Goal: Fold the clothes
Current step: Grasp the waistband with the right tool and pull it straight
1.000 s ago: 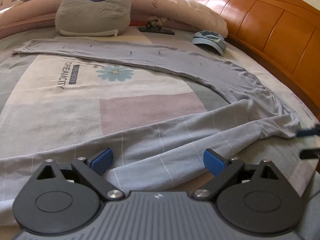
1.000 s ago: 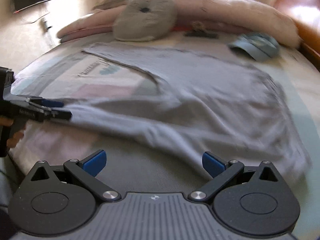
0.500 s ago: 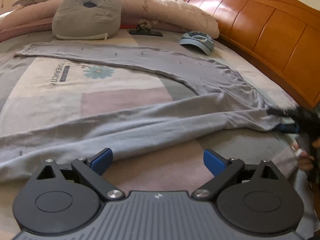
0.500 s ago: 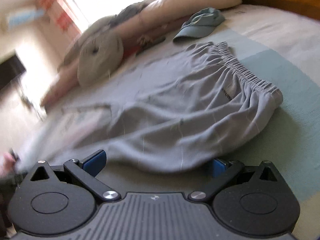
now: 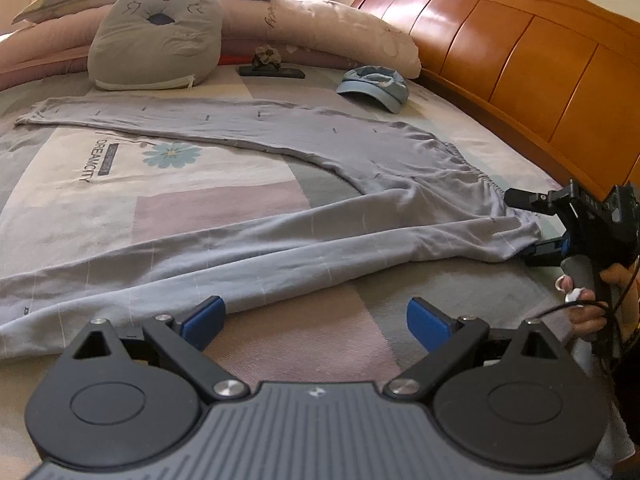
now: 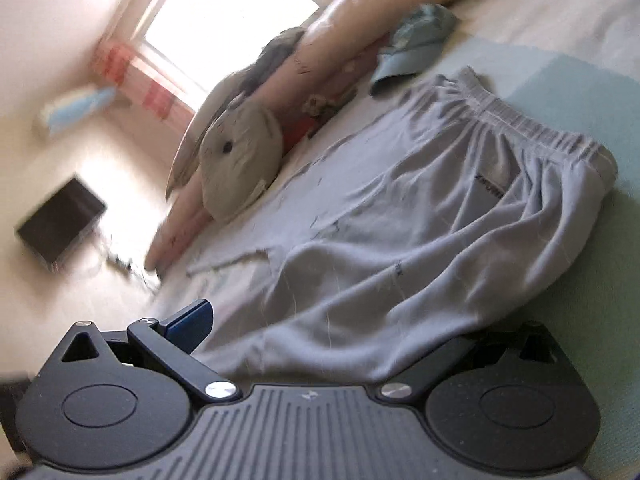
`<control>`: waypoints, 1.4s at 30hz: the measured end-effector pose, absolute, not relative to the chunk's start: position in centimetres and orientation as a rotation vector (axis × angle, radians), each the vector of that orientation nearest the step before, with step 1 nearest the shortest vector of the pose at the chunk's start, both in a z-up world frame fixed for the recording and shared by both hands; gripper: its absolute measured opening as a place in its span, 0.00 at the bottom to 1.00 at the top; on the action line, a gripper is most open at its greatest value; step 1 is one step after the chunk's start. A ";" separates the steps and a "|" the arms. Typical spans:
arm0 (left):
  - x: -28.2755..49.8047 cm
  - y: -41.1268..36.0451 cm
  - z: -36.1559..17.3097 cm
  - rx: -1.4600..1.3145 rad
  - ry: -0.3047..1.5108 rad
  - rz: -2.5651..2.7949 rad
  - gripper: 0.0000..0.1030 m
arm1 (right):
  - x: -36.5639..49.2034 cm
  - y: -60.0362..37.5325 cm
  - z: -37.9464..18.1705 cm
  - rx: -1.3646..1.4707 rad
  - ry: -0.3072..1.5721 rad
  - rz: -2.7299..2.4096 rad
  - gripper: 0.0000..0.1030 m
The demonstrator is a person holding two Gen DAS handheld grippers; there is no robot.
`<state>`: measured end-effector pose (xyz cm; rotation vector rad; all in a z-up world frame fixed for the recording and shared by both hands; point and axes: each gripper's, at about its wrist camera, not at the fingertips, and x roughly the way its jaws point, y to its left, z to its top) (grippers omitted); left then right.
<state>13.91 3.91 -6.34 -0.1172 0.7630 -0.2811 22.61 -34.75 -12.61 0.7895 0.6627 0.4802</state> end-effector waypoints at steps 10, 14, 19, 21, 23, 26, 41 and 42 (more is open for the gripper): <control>13.3 3.9 -6.1 -0.150 0.756 -0.296 0.94 | 21.4 -36.6 -15.7 0.894 0.634 0.421 0.19; 13.1 3.8 -6.0 -0.152 0.753 -0.297 0.94 | 21.2 -35.5 -15.0 0.774 0.674 0.353 0.02; 12.6 3.9 -5.5 -0.144 0.747 -0.293 0.94 | 20.4 -36.5 -14.4 0.845 0.693 0.360 0.01; 12.4 4.1 -5.3 -0.144 0.741 -0.288 0.94 | 20.0 -36.8 -14.2 0.874 0.700 0.363 0.02; 12.4 4.2 -5.1 -0.152 0.737 -0.280 0.94 | 19.7 -37.2 -14.0 0.903 0.707 0.366 0.02; 12.3 4.3 -5.0 -0.153 0.736 -0.275 0.94 | 19.2 -37.8 -13.6 0.946 0.718 0.370 0.02; 12.0 3.5 -4.9 -0.131 0.741 -0.291 0.94 | 17.6 -40.4 -12.3 0.854 0.871 0.260 0.08; 12.0 3.5 -4.9 -0.132 0.743 -0.291 0.94 | 17.2 -40.5 -12.3 0.850 0.865 0.253 0.08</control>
